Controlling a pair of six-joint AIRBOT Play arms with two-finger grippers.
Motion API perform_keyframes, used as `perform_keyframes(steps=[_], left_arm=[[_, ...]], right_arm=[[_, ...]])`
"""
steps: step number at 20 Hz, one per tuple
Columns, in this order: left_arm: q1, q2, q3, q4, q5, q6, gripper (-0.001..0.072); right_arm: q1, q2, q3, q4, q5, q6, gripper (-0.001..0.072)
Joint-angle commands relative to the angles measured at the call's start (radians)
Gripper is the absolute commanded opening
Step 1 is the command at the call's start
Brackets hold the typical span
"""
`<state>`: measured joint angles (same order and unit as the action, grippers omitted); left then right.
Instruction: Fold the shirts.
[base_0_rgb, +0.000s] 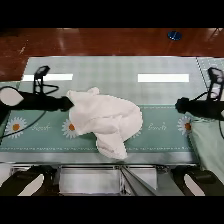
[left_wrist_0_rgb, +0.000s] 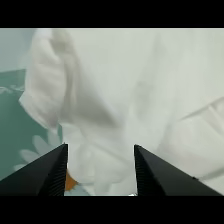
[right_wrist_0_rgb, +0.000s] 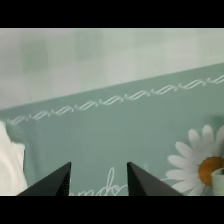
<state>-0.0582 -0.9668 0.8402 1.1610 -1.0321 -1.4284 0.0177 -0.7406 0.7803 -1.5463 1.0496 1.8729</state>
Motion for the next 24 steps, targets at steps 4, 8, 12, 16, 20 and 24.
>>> perform_keyframes(steps=[4,8,12,16,20,24], left_arm=[[0.339,-0.063,0.091,-0.143,-0.034,-0.056,0.0505],[0.381,-0.362,0.101,-0.372,-0.241,0.104,0.0505],[0.331,-0.575,0.142,-0.385,-0.319,0.108,0.0505],[0.218,-0.625,0.164,-0.433,-0.242,0.127,0.0505],[0.161,-0.627,0.225,-0.434,-0.215,0.144,0.0029],[0.159,-0.627,0.270,-0.435,-0.264,0.164,0.0028]], right_arm=[[-0.434,0.007,-0.053,0.104,0.023,-0.080,0.0407],[-0.405,0.007,-0.285,0.387,0.046,-0.305,0.0407],[-0.300,0.007,-0.331,0.394,0.084,-0.317,0.0407],[-0.146,-0.008,-0.331,0.399,0.127,-0.281,0.0407],[0.070,-0.104,-0.331,0.471,0.117,-0.250,0.0407],[0.299,-0.248,-0.331,0.656,0.024,-0.273,0.0407]])
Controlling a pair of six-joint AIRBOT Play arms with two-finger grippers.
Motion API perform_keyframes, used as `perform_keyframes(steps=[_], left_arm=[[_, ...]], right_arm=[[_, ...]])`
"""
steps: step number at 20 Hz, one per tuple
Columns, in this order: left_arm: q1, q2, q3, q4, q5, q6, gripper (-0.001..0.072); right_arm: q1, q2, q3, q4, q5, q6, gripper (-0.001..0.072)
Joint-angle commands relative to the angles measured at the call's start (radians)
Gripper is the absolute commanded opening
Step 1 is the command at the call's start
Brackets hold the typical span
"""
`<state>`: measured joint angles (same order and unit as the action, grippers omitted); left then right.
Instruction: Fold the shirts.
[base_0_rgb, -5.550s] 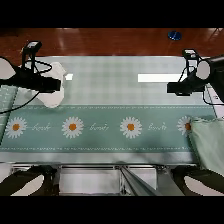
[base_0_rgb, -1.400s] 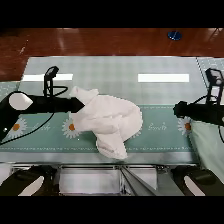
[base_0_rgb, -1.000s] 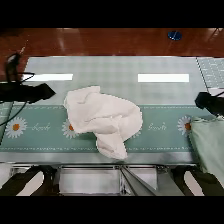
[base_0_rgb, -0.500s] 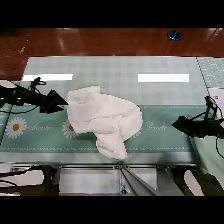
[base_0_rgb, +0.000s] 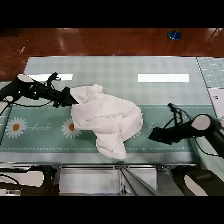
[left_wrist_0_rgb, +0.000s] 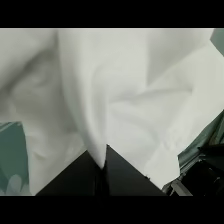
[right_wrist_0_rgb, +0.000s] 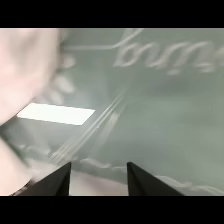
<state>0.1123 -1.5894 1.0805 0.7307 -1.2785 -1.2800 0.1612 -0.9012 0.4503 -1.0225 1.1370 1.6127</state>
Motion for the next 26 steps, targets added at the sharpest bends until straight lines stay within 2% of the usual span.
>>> perform_keyframes(steps=[1,4,9,13,14,15,16,17,18,21,26], left_arm=[[-0.011,-0.005,0.031,-0.005,-0.017,0.016,0.0028],[-0.011,-0.005,0.031,-0.005,-0.016,0.016,0.0028],[-0.011,-0.005,0.031,-0.005,-0.016,0.016,0.0028],[-0.013,-0.005,0.031,-0.005,-0.013,0.016,0.0028],[-0.016,-0.005,0.031,-0.005,-0.013,0.015,0.0028],[-0.020,-0.004,0.031,-0.005,-0.013,0.015,0.0028],[-0.023,-0.003,0.032,-0.006,-0.012,0.015,0.0028],[-0.023,0.000,0.042,-0.006,-0.011,0.015,0.0028],[-0.018,0.012,0.071,-0.006,-0.011,0.015,0.0028],[0.003,0.093,0.241,-0.025,0.005,0.015,0.0028],[0.014,0.303,0.625,-0.103,0.154,0.015,0.0028]], right_arm=[[0.213,-0.119,-0.001,0.171,-0.107,-0.019,0.0407],[0.324,-0.196,0.000,0.227,-0.232,-0.027,0.0407],[0.307,-0.270,0.031,0.290,-0.403,-0.027,0.0407],[0.308,-0.373,0.127,0.412,-0.531,-0.065,0.0406],[0.308,-0.401,0.164,0.443,-0.539,-0.091,0.0371],[0.308,-0.430,0.212,0.447,-0.537,-0.111,0.0213],[0.308,-0.449,0.261,0.443,-0.519,-0.151,0.0026],[0.298,-0.456,0.321,0.429,-0.476,-0.216,0.0015],[0.269,-0.452,0.385,0.392,-0.415,-0.230,0.0015],[0.127,-0.396,0.650,0.217,-0.225,-0.201,0.0015],[-0.014,-0.289,1.238,-0.034,0.038,-0.150,0.0014]])
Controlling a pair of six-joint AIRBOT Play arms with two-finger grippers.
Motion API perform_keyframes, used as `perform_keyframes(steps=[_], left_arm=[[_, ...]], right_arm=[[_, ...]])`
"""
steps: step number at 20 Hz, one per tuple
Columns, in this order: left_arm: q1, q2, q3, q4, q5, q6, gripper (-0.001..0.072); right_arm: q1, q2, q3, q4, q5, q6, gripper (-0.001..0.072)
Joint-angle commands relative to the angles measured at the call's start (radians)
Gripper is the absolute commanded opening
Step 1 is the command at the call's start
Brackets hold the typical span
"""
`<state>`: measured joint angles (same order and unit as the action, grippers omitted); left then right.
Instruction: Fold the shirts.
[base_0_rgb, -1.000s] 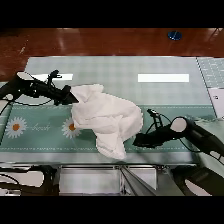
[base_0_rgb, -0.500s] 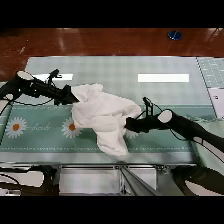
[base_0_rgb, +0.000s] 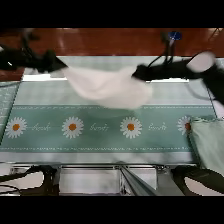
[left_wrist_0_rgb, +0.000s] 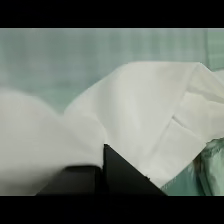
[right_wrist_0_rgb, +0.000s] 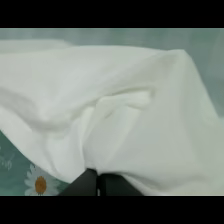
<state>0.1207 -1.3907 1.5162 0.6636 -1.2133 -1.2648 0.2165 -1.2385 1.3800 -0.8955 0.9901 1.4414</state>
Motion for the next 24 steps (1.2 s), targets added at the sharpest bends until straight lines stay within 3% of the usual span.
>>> perform_keyframes(steps=[1,5,8,12,15,17,20,24], left_arm=[[0.006,0.152,0.253,-0.034,0.109,0.000,0.0028],[0.014,0.364,0.344,0.103,0.136,-0.001,0.0028],[0.014,0.502,0.342,0.259,0.018,-0.040,0.0028],[0.014,0.615,0.229,0.283,-0.146,-0.050,0.0028],[0.004,0.682,-0.018,0.274,-0.212,-0.075,0.0028],[-0.024,0.700,-0.241,0.275,-0.202,-0.070,0.0028],[-0.100,0.680,-0.595,0.240,-0.077,-0.063,0.0028],[-0.285,0.602,-0.953,0.199,0.275,-0.056,0.0028]], right_arm=[[-0.077,0.064,0.415,-0.204,0.244,0.022,0.0014],[-0.080,0.203,0.647,-0.407,0.388,0.043,0.0015],[-0.079,0.333,0.636,-0.558,0.481,0.107,0.0015],[-0.079,0.433,0.501,-0.631,0.576,0.163,0.0015],[-0.079,0.457,0.305,-0.618,0.566,0.193,0.0015],[-0.079,0.440,0.151,-0.570,0.480,0.193,0.0015],[-0.079,0.338,-0.024,-0.451,0.319,0.187,0.0015],[-0.079,0.075,-0.060,-0.270,0.144,0.113,0.0015]])
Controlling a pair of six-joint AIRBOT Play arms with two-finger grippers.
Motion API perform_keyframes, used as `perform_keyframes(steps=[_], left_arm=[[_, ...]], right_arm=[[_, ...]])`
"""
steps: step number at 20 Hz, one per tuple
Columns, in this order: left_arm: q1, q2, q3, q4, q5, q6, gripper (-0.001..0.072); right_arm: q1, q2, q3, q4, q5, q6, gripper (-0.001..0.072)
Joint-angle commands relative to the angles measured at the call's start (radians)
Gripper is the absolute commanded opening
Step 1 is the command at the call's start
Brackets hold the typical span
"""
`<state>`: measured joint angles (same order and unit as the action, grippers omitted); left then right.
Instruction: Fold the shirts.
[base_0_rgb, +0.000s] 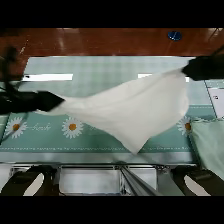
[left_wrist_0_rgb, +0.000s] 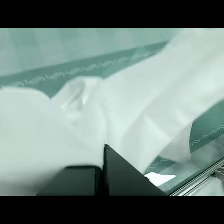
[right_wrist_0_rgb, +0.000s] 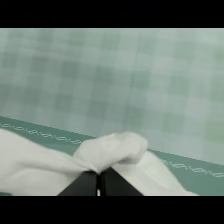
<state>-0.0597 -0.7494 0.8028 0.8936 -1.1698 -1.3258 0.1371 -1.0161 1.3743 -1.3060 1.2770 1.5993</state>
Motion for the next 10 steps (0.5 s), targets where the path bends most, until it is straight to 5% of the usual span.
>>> perform_keyframes(steps=[1,2,3,4,5,10], left_arm=[[-0.139,-0.072,-0.279,-0.035,0.314,0.004,0.0028],[-0.163,-0.110,-0.290,-0.040,0.360,0.004,0.0045],[-0.174,-0.143,-0.282,-0.052,0.379,-0.001,0.0188],[-0.173,-0.177,-0.261,-0.060,0.372,-0.003,0.0517],[-0.163,-0.198,-0.224,-0.039,0.344,0.001,0.0506],[0.103,-0.175,0.077,0.119,0.082,0.001,0.0506]], right_arm=[[0.000,-0.216,-0.048,0.176,-0.176,-0.051,0.0015],[0.000,-0.277,-0.039,0.199,-0.193,-0.051,0.0016],[0.000,-0.335,-0.023,0.203,-0.200,-0.049,0.0078],[-0.001,-0.378,-0.005,0.203,-0.200,-0.043,0.0270],[-0.009,-0.406,0.016,0.206,-0.185,-0.043,0.0423],[-0.193,-0.326,0.082,0.074,0.077,-0.066,0.0410]])
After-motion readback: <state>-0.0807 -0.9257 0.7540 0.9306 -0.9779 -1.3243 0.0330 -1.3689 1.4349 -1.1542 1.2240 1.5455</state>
